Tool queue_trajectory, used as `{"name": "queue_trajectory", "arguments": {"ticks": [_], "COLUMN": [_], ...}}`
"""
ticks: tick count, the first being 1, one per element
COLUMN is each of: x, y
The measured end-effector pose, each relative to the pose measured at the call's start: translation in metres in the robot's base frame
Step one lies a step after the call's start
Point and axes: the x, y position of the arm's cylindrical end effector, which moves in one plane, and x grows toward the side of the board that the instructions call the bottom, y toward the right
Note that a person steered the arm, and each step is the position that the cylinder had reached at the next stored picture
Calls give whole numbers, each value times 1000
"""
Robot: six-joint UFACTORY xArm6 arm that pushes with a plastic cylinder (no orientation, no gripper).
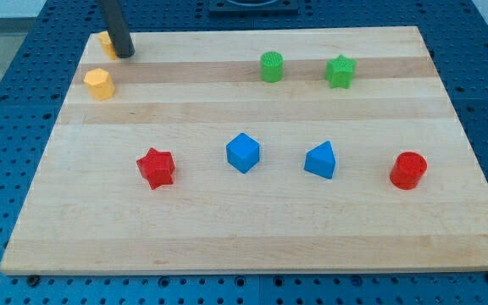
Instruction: Move the green star to the top center of the board
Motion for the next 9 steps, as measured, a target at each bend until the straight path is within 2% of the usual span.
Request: {"name": "queue_trajectory", "arguments": {"ticks": [2, 3, 6, 7, 9], "x": [-1, 20, 142, 145, 100], "y": [14, 59, 207, 289, 411]}}
